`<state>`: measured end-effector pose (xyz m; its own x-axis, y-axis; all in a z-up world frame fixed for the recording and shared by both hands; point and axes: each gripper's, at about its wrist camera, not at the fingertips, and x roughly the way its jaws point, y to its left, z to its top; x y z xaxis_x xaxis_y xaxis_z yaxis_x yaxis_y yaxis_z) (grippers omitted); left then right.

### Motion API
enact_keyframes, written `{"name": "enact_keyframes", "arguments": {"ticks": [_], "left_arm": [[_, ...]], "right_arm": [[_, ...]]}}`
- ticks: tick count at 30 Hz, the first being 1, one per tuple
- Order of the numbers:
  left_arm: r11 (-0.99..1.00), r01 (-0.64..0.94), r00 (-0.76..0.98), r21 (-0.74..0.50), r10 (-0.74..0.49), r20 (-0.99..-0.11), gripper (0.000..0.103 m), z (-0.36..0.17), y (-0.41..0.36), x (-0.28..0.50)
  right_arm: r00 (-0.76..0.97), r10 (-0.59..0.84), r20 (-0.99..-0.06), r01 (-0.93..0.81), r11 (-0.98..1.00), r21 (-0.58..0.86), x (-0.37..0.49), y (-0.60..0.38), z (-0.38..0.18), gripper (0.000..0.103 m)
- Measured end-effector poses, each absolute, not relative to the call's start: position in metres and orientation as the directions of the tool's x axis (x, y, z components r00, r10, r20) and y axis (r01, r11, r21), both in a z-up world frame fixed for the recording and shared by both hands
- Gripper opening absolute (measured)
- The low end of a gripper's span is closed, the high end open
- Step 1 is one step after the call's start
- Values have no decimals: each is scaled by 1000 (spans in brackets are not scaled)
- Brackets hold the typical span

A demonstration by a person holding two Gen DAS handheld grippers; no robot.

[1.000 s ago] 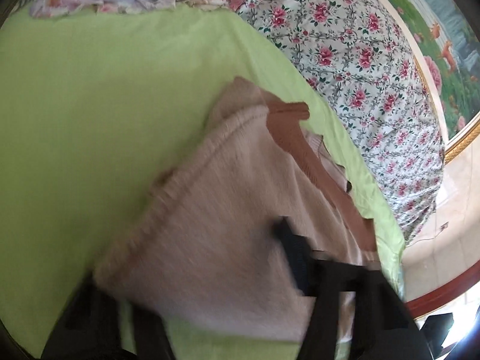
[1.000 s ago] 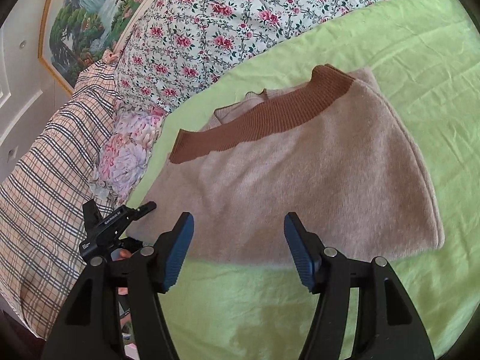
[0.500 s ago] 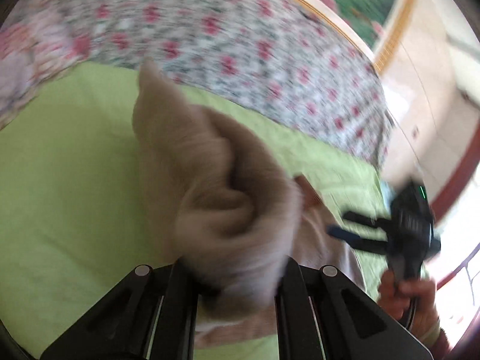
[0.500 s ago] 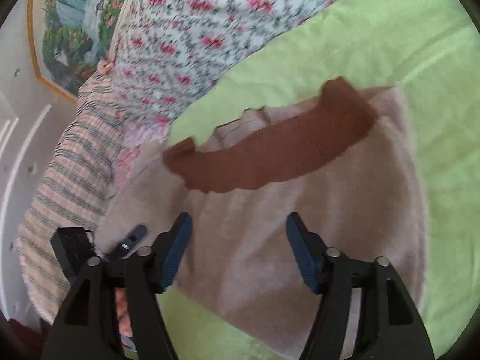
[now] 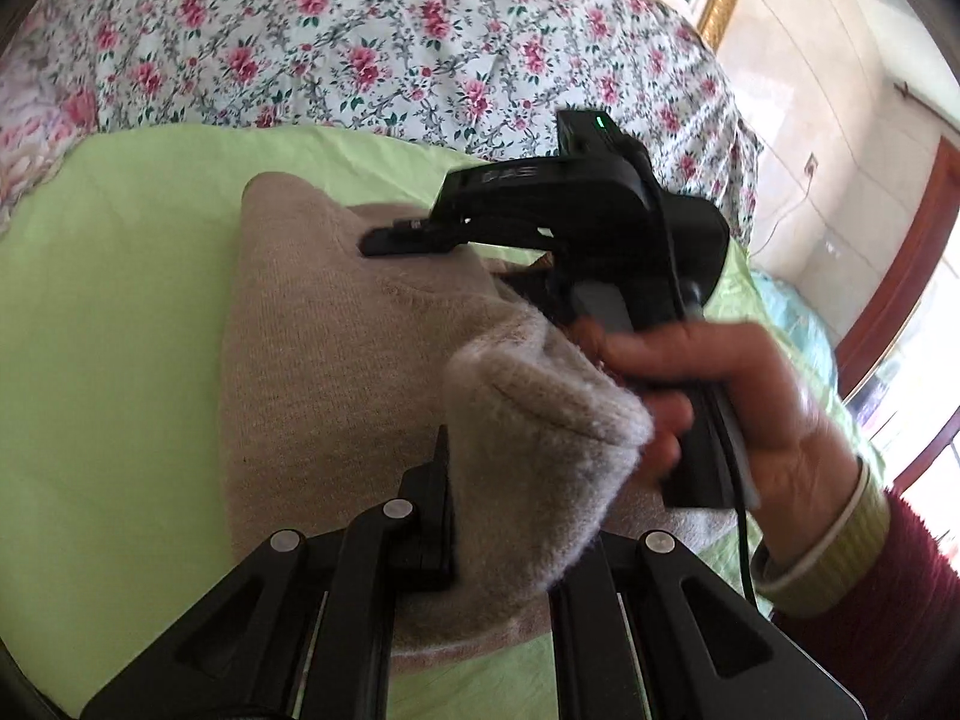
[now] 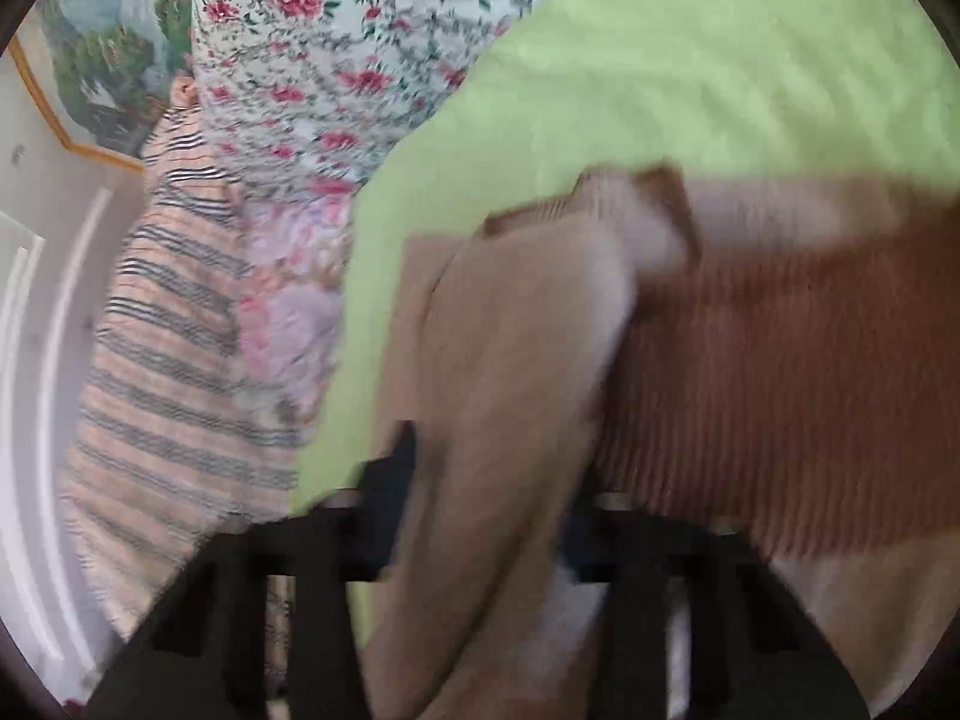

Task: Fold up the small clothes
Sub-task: 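Grasp the folded sweater edge with both grippers and lift it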

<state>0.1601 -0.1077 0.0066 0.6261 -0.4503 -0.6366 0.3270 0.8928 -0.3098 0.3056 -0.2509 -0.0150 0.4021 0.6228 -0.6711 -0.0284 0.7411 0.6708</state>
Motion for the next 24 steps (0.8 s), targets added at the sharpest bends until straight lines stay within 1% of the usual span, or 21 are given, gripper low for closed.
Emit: {"name": "enact_keyframes", "arguments": {"ticks": [5,7,8,12,14,16,21,24], "left_arm": [[859,407,613,-312,-510,-603,7,23,-130,149],[838,443,587,-319,-541,-603,7,25,-152,149],[830,460,572,-315,-548,-611,7,22,-168,150],[801,490,505,-344,-583,-637,7,1,-210,158],[785,498,466,-369,-601,-649,7,-10,-226,161],[775,514,447,-368,-608,-656,7,-17,-239,160],[778,531,449,-337,-595,-667,7,-24,-249,159],[773,526,432,-354,-602,-672,7,-29,-248,162]], "right_arm": [[512,540,-668,-156,824,545,274,-269,47,18],[531,498,-686,-163,854,493,263,-282,57,18],[537,455,-710,-156,881,447,256,-294,58,18],[512,380,-770,-65,911,407,241,-338,33,18],[498,354,-791,-26,918,395,237,-354,18,18],[500,339,-797,-6,922,388,231,-367,12,18],[521,337,-784,-22,924,382,225,-375,13,18],[515,291,-807,-30,946,322,227,-371,9,18]]}}
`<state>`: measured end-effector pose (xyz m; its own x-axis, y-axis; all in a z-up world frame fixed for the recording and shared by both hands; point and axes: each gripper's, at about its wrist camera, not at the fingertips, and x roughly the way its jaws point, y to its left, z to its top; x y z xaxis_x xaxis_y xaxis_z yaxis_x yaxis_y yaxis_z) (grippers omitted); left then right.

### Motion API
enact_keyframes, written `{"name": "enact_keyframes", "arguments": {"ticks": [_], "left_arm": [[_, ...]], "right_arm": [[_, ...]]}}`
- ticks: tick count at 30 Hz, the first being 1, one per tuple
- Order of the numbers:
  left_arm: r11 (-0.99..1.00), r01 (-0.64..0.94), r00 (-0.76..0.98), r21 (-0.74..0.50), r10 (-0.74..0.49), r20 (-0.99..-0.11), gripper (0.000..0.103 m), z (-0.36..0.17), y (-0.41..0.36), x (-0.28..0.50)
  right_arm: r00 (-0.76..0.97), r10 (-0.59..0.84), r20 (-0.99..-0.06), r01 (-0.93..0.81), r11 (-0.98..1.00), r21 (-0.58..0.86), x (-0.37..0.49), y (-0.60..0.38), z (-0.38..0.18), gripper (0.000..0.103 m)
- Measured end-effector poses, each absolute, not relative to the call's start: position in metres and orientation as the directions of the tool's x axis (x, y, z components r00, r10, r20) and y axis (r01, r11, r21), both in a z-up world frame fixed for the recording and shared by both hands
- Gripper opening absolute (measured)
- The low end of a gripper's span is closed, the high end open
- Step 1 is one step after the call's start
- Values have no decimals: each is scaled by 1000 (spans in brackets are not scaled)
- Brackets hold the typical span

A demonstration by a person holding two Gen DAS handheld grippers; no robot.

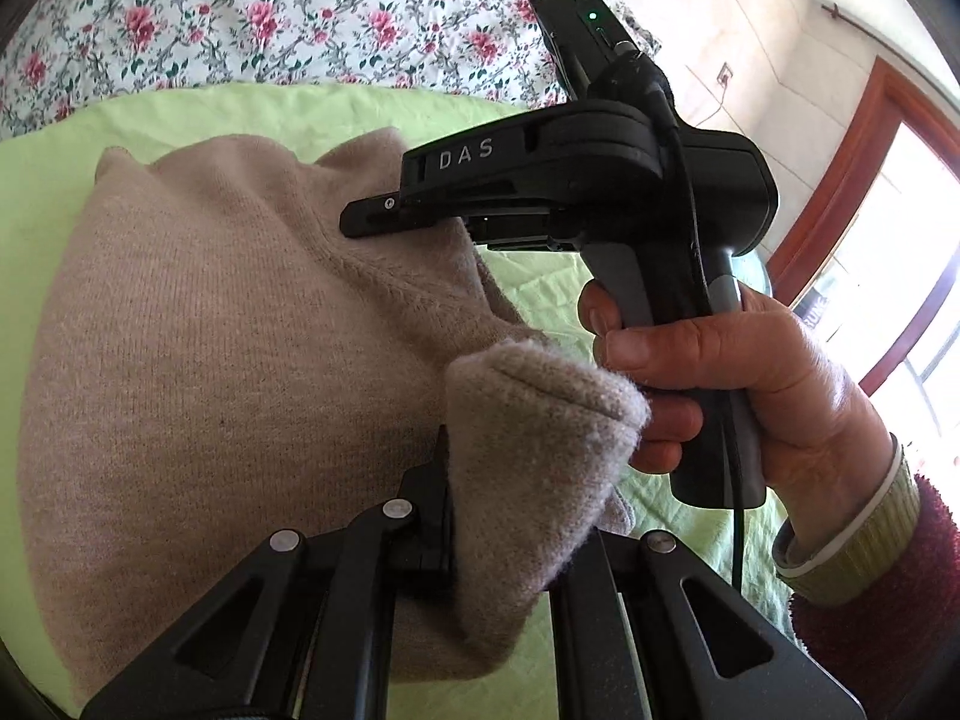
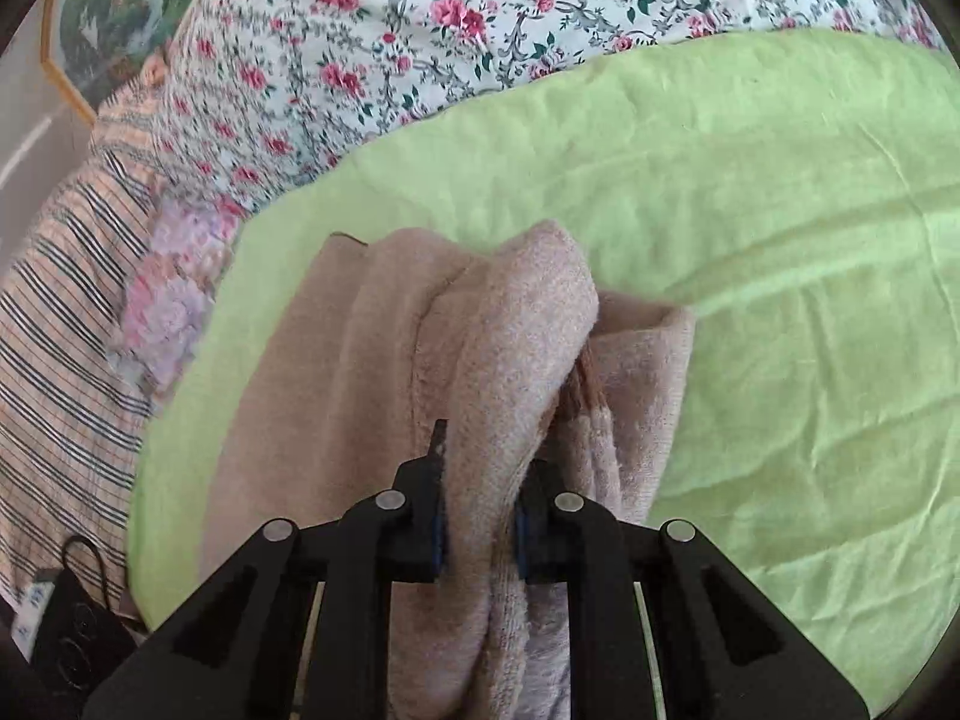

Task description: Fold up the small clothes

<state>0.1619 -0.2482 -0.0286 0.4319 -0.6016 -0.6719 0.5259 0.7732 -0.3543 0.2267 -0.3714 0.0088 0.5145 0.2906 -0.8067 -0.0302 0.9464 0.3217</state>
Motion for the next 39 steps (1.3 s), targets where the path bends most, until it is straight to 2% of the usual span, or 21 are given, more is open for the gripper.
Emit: {"name": "enact_keyframes", "arguments": {"ticks": [4,6,8,10,11,12,13,14,16,18,20,22,26,30,32,33,34,35,36,39], "left_arm": [[772,536,431,-343,-599,-675,7,-27,-249,161],[767,542,419,-343,-600,-681,13,-25,-250,158],[757,550,398,-352,-608,-687,16,-23,-248,153],[742,558,372,-371,-624,-688,26,-16,-238,147],[729,559,355,-395,-641,-681,37,-11,-225,144],[729,552,356,-406,-646,-676,53,-6,-214,141],[736,540,371,-407,-643,-670,60,0,-202,138],[746,528,395,-405,-638,-661,67,7,-189,135],[766,501,432,-402,-624,-651,71,16,-167,137],[799,444,473,-406,-594,-651,83,23,-141,149],[813,387,491,-436,-582,-648,83,21,-116,168],[818,336,477,-467,-575,-665,83,14,-104,190],[759,274,368,-591,-650,-665,83,-17,-94,238],[722,236,275,-651,-692,-667,87,-50,-105,264],[714,229,261,-662,-700,-665,87,-63,-110,272],[713,238,270,-659,-700,-661,85,-65,-113,273],[718,248,282,-650,-696,-661,81,-65,-117,273],[705,274,278,-653,-709,-649,62,-65,-121,273],[707,280,278,-649,-707,-650,59,-64,-122,271],[726,322,316,-607,-688,-654,49,-54,-123,260]], "right_arm": [[534,260,-805,-11,954,300,223,-373,10,18],[535,224,-815,-8,966,260,220,-370,12,18],[515,196,-834,15,971,238,216,-372,10,26],[527,153,-836,57,975,214,206,-380,15,35],[534,112,-838,87,979,186,200,-384,17,43],[535,78,-841,115,980,164,195,-387,19,66],[536,56,-842,139,978,153,190,-391,20,84],[544,60,-837,155,973,171,183,-395,23,88],[557,142,-818,159,949,273,171,-404,24,88],[558,240,-794,151,912,382,162,-408,21,89],[543,288,-789,142,894,424,158,-405,15,90],[526,302,-795,132,894,427,159,-399,9,90],[515,337,-788,115,884,453,167,-395,-2,90],[491,358,-794,91,886,455,177,-388,-9,90],[479,355,-803,88,891,446,180,-386,-12,87],[470,348,-811,85,897,434,181,-384,-13,77],[462,367,-807,77,890,449,182,-383,-15,63],[456,401,-795,77,872,484,182,-384,-17,53],[457,415,-787,83,861,502,181,-384,-19,41],[481,401,-779,65,870,488,176,-378,-12,34]]}}
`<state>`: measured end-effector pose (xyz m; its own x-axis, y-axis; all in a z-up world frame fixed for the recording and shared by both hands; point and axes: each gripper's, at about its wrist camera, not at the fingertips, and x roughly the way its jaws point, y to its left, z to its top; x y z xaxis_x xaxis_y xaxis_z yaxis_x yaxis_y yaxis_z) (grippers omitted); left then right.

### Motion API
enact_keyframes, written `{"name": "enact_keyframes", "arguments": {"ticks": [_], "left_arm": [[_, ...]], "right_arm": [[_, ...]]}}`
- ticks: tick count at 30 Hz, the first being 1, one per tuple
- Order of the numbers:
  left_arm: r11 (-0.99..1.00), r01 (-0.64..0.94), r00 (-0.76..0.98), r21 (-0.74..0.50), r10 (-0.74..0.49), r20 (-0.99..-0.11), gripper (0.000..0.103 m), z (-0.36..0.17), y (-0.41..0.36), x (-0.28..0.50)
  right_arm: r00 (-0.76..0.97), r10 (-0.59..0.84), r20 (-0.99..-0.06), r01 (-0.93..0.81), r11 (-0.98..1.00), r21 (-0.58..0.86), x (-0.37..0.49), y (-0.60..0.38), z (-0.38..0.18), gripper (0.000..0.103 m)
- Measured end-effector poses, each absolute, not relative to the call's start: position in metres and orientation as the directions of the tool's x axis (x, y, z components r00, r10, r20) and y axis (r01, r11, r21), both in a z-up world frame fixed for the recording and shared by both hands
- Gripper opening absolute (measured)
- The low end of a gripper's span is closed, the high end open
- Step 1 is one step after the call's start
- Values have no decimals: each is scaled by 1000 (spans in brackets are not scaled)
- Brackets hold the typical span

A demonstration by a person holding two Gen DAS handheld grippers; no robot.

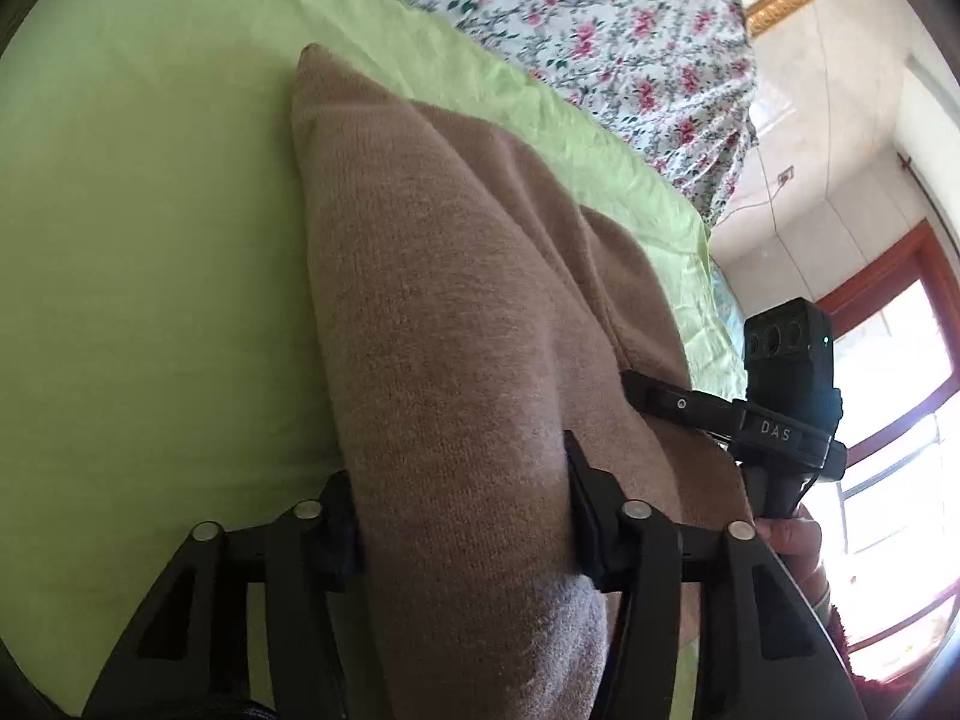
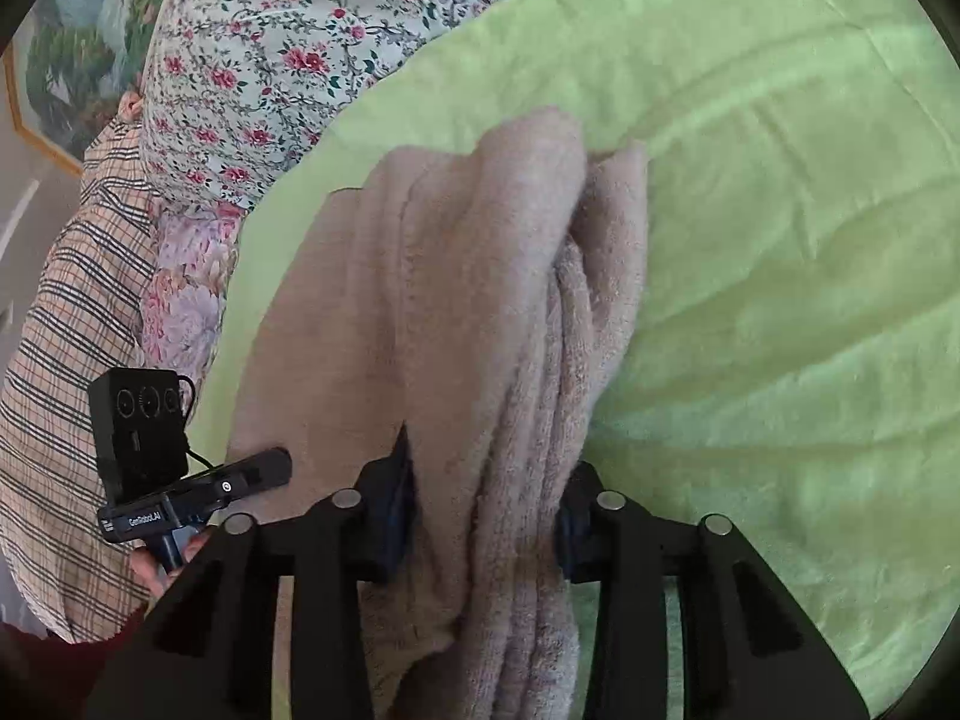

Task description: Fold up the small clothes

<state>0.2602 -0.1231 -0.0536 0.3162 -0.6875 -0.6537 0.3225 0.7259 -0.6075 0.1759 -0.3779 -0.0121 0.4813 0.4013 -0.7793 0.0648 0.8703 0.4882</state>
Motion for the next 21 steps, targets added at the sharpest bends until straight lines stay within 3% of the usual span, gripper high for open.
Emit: {"name": "enact_keyframes", "arguments": {"ticks": [6,14,21], "left_arm": [[731,368,365,-574,-681,-635,44,-20,-99,229],[789,338,448,-513,-615,-650,44,14,-7,180],[812,207,441,-546,-575,-689,48,-33,65,157]], "right_arm": [[523,427,-738,1,865,501,167,-346,12,31],[462,590,-663,-144,787,600,182,-252,2,31],[392,576,-717,-140,808,573,192,-199,-42,32]]}}
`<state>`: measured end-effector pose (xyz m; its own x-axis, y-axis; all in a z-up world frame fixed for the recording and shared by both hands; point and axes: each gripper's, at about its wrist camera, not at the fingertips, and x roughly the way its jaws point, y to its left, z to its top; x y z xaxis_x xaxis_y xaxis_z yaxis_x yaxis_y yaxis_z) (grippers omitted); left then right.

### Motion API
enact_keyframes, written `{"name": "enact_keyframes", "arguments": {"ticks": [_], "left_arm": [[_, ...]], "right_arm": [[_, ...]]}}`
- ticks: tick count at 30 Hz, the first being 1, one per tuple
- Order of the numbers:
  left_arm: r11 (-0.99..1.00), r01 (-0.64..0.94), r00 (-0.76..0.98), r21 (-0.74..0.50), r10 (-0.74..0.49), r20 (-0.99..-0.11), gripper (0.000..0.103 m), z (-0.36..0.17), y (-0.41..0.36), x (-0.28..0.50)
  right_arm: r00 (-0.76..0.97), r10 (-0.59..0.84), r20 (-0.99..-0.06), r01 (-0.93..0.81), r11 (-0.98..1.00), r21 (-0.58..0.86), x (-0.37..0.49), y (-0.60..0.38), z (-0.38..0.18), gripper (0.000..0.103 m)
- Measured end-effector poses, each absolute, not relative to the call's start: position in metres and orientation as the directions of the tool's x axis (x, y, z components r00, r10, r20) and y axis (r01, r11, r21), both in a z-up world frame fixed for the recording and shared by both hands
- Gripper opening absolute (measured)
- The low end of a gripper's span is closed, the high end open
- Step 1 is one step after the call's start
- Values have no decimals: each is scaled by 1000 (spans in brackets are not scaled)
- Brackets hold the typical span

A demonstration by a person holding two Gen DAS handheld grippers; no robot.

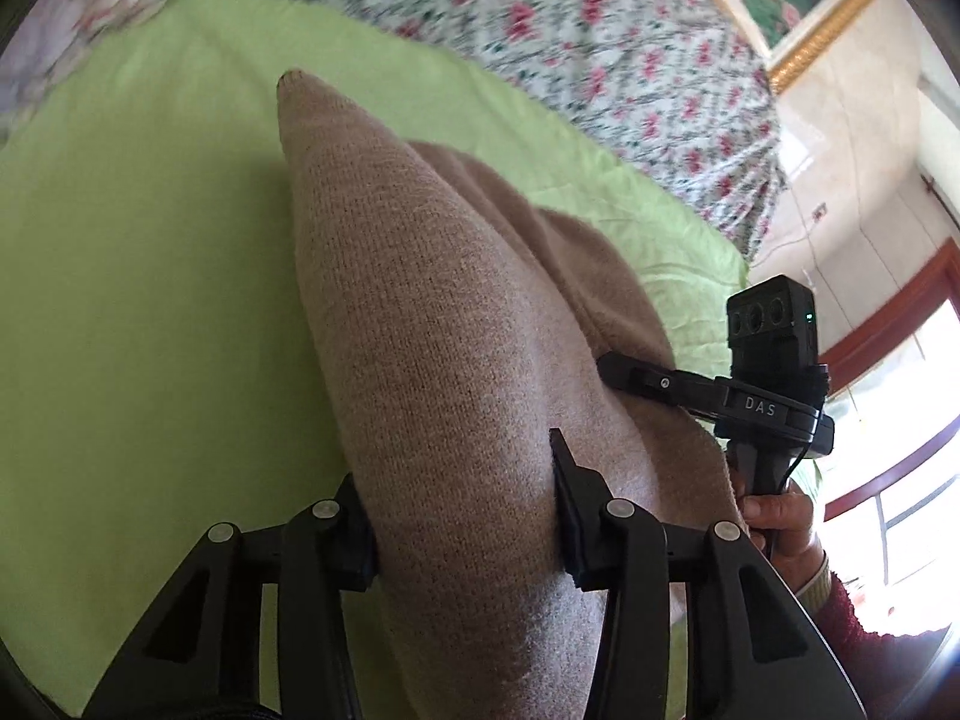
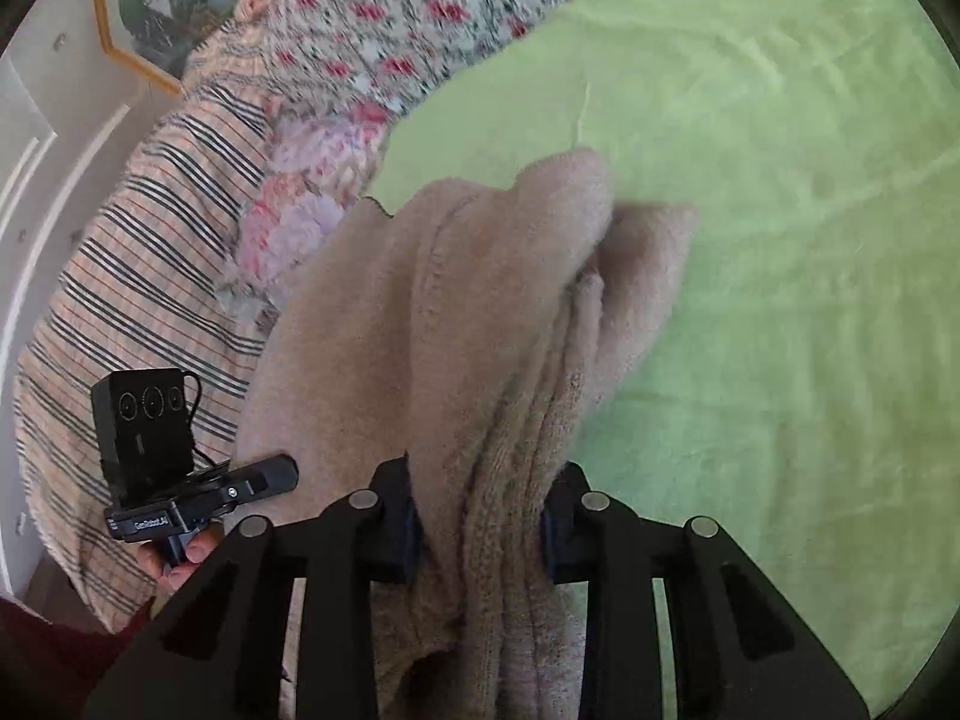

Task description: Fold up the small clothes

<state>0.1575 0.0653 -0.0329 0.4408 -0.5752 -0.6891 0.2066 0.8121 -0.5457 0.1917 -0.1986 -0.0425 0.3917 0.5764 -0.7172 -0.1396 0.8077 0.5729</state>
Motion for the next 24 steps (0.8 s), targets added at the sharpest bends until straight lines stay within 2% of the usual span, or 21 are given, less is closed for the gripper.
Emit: {"name": "enact_keyframes", "arguments": {"ticks": [2,4,7,13,14,15,16,17,19,21,24], "left_arm": [[788,194,447,-584,-601,-662,51,-42,76,153],[780,198,455,-594,-610,-649,57,-40,78,153],[793,198,472,-577,-593,-653,65,-35,85,158],[796,147,506,-587,-570,-647,70,-30,101,194],[798,139,512,-587,-565,-647,70,-29,101,202],[801,129,516,-584,-557,-651,70,-27,98,210],[806,121,520,-579,-549,-654,70,-26,96,216],[815,113,527,-569,-535,-661,68,-25,94,222],[847,104,554,-521,-485,-677,57,-20,91,232],[880,91,561,-467,-433,-705,38,-18,84,241],[931,80,557,-356,-338,-759,35,-25,68,255]], "right_arm": [[391,568,-724,-131,813,567,191,-199,-46,36],[381,541,-750,-114,832,543,192,-201,-44,51],[414,461,-785,-96,880,466,193,-209,-28,66],[505,450,-736,-88,876,475,232,-220,-3,67],[493,458,-740,-88,872,482,242,-217,-8,66],[476,462,-749,-85,871,483,251,-213,-15,41],[457,462,-760,-76,872,483,258,-210,-21,12],[470,458,-754,-60,869,491,262,-213,-20,11],[535,464,-706,-63,855,514,255,-226,-6,8],[585,422,-693,-37,867,497,250,-240,3,8],[538,374,-755,-1,897,443,258,-241,-17,8]]}}
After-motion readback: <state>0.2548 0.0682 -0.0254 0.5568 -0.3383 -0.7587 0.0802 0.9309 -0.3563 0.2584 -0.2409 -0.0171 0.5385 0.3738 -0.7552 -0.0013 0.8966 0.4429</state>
